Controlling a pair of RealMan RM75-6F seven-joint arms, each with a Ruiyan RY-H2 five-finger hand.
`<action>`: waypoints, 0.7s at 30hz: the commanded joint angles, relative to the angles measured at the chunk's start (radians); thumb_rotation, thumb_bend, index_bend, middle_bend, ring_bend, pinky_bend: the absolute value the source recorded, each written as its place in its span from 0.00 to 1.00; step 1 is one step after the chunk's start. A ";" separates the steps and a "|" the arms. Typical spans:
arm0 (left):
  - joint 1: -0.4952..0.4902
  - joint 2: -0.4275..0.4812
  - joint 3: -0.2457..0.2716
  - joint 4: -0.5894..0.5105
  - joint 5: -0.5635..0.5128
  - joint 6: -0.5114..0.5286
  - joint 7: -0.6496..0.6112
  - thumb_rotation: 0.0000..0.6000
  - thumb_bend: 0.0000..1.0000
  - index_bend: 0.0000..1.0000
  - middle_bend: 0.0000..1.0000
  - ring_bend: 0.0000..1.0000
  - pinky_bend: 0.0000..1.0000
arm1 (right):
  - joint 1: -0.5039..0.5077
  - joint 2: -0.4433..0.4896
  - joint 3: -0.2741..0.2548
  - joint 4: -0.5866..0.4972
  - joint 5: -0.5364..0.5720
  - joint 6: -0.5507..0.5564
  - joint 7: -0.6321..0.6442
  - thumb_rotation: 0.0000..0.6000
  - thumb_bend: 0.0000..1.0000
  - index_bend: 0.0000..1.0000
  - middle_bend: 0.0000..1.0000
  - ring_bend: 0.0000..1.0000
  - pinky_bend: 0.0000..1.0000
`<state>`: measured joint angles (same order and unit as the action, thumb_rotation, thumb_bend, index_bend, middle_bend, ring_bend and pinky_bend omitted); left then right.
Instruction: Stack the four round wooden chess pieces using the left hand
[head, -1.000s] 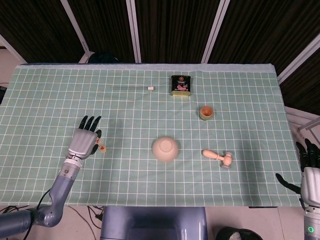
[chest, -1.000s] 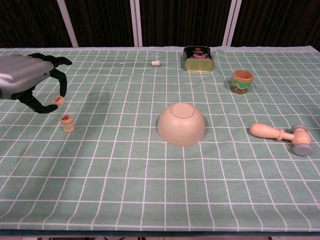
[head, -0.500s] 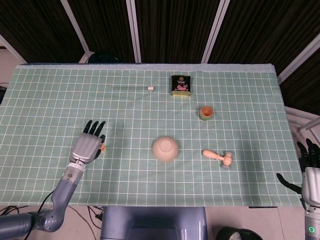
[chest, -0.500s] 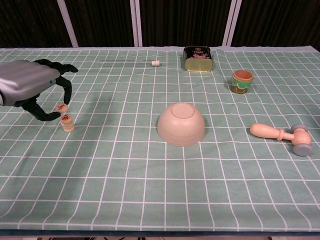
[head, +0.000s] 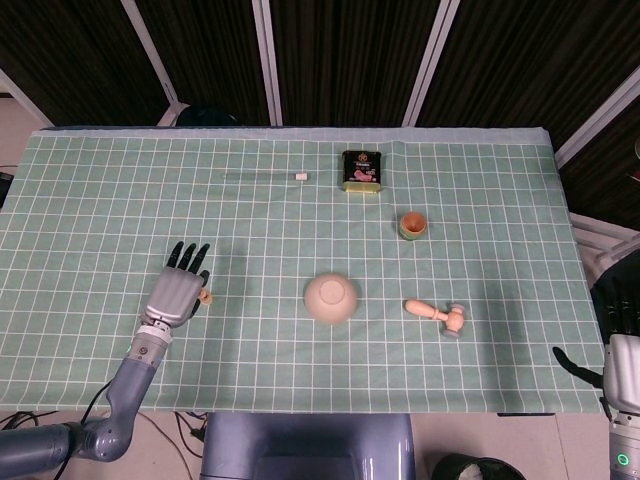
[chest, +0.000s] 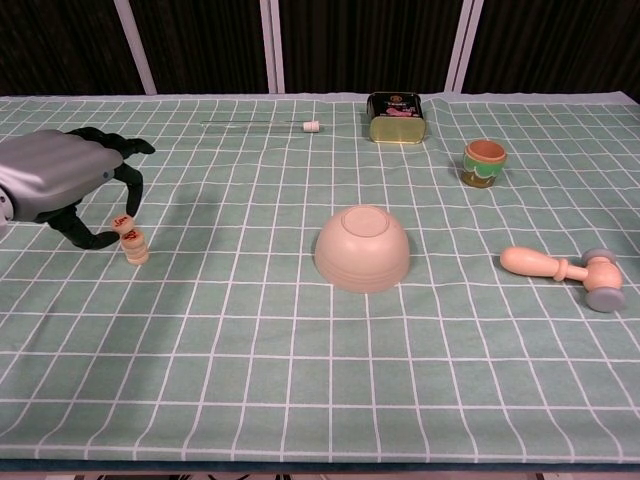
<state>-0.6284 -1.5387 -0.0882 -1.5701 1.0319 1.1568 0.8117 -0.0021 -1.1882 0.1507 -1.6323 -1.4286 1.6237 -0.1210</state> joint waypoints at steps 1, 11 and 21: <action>-0.002 -0.003 0.000 0.003 -0.002 -0.001 0.002 1.00 0.31 0.47 0.00 0.00 0.00 | 0.000 0.000 0.001 0.000 0.000 0.001 0.000 1.00 0.23 0.12 0.01 0.00 0.00; -0.009 -0.019 0.005 0.016 -0.017 -0.005 0.018 1.00 0.31 0.46 0.00 0.00 0.00 | -0.001 -0.001 0.001 0.001 0.000 0.002 0.000 1.00 0.23 0.12 0.01 0.00 0.00; -0.011 -0.024 0.012 0.012 -0.015 0.000 0.026 1.00 0.31 0.45 0.00 0.00 0.00 | 0.000 -0.005 0.001 0.005 -0.004 0.005 -0.003 1.00 0.23 0.12 0.01 0.00 0.00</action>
<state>-0.6388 -1.5626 -0.0762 -1.5574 1.0169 1.1564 0.8368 -0.0018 -1.1935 0.1513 -1.6274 -1.4330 1.6288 -0.1243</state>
